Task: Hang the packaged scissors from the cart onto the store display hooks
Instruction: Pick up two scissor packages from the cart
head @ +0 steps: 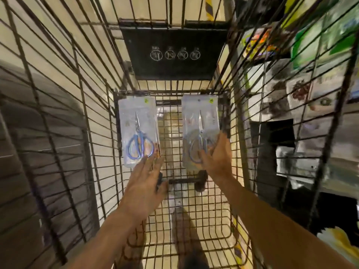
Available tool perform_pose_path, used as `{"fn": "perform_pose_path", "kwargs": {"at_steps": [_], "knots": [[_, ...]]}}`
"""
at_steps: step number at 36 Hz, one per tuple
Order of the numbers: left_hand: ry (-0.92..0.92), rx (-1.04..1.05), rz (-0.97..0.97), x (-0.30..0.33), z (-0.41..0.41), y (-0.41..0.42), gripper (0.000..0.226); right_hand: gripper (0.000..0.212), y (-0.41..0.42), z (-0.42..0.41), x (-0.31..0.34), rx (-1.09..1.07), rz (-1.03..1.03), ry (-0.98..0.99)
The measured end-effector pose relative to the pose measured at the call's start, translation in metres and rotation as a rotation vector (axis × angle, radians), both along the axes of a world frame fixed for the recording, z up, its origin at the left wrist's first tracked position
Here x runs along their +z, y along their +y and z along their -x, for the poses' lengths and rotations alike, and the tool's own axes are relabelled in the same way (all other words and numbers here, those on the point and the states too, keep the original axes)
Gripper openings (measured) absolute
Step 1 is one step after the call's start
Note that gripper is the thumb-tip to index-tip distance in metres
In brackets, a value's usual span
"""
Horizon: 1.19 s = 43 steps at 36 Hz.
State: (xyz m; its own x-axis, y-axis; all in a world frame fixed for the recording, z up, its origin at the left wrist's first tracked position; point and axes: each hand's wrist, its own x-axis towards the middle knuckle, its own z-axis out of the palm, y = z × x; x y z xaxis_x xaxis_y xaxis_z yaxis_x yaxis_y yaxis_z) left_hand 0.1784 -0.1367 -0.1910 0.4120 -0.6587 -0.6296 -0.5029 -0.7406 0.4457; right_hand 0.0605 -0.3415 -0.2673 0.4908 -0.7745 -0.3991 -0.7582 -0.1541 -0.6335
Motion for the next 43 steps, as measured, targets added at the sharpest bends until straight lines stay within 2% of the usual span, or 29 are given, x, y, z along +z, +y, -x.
{"fn": "perform_pose_path", "kwargs": {"at_steps": [3, 9, 14, 18, 21, 23, 26, 28, 31, 35, 40, 43], "knots": [[0.032, 0.024, 0.002, 0.004, -0.002, -0.003, 0.077, 0.071, -0.001, -0.005, -0.008, -0.039, 0.009, 0.041], [0.056, 0.067, 0.034, 0.002, -0.005, 0.006, 0.077, 0.075, -0.004, -0.007, -0.017, -0.018, 0.001, 0.072], [0.069, 0.069, 0.028, 0.007, -0.008, 0.006, 0.082, 0.102, -0.012, -0.009, -0.024, -0.044, -0.045, 0.142], [0.044, 0.066, 0.032, 0.006, -0.011, 0.005, 0.083, 0.113, -0.009, -0.009, -0.020, -0.026, 0.029, 0.160], [0.020, 0.064, 0.022, 0.004, -0.010, 0.005, 0.081, 0.120, -0.006, -0.005, -0.015, -0.071, 0.012, 0.135], [0.019, 0.060, 0.012, 0.002, -0.010, 0.006, 0.081, 0.111, -0.004, -0.002, -0.009, -0.116, -0.077, 0.070], [0.039, 0.058, -0.021, 0.000, -0.010, 0.004, 0.077, 0.076, -0.002, 0.005, -0.002, -0.123, -0.197, 0.015], [0.053, 0.064, -0.026, 0.001, -0.011, 0.001, 0.069, 0.065, -0.002, 0.008, 0.003, -0.132, -0.260, 0.021], [0.084, 0.093, -0.040, 0.004, -0.012, 0.000, 0.068, 0.059, 0.001, 0.009, 0.017, -0.132, -0.304, 0.017], [0.170, 0.250, 0.045, 0.008, -0.014, -0.002, 0.064, 0.056, 0.015, 0.021, 0.048, -0.148, -0.417, -0.079], [0.507, 0.589, 0.124, 0.030, -0.017, -0.021, 0.060, 0.054, 0.040, 0.033, 0.088, -0.198, -0.684, -0.233], [0.703, 0.759, 0.177, 0.033, -0.017, -0.025, 0.068, 0.055, 0.058, 0.040, 0.088, -0.192, -0.770, -0.193]]}}
